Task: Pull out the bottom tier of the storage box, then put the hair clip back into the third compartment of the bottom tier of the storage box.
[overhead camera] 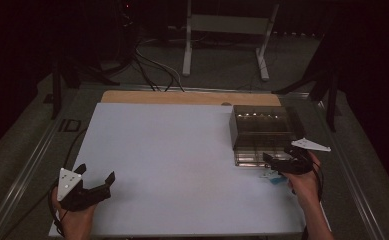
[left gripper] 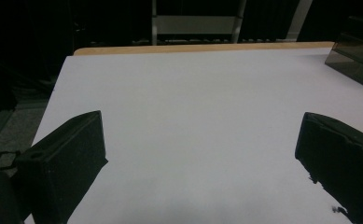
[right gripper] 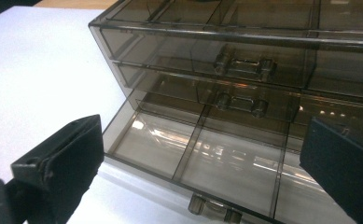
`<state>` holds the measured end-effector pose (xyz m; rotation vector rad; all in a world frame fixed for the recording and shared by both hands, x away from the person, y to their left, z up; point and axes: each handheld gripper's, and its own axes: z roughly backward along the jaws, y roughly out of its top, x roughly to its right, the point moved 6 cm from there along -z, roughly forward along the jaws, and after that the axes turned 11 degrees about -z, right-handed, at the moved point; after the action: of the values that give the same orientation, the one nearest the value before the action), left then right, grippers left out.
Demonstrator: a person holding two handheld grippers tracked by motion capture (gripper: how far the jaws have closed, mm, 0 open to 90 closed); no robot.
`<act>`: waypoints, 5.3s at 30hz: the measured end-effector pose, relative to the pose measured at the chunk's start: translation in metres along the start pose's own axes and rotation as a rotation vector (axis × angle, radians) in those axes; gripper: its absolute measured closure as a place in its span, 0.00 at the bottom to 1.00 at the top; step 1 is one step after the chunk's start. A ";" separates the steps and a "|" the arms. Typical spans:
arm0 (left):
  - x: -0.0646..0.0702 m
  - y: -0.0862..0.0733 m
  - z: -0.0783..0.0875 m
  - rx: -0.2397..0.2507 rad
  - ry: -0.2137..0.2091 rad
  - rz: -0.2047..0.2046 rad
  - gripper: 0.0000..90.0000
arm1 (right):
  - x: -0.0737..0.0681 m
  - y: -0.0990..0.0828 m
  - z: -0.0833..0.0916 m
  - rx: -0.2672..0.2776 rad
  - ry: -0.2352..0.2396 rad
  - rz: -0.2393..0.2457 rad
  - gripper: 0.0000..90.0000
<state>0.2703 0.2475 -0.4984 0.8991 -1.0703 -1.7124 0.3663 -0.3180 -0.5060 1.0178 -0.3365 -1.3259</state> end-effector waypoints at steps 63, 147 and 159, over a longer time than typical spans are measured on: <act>-0.004 0.000 0.003 -0.017 0.021 0.030 0.04 | 0.029 -0.053 0.034 -0.110 -0.059 -0.053 0.23; -0.003 0.000 0.001 -0.019 0.016 0.025 0.04 | 0.010 -0.061 0.030 -0.216 -0.048 0.050 0.57; -0.002 0.000 0.000 -0.022 0.016 0.022 0.04 | 0.007 -0.055 0.032 -0.184 -0.039 0.028 0.57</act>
<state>0.2706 0.2495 -0.4980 0.8826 -1.0453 -1.6936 0.3105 -0.3331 -0.5330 0.8311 -0.2520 -1.3269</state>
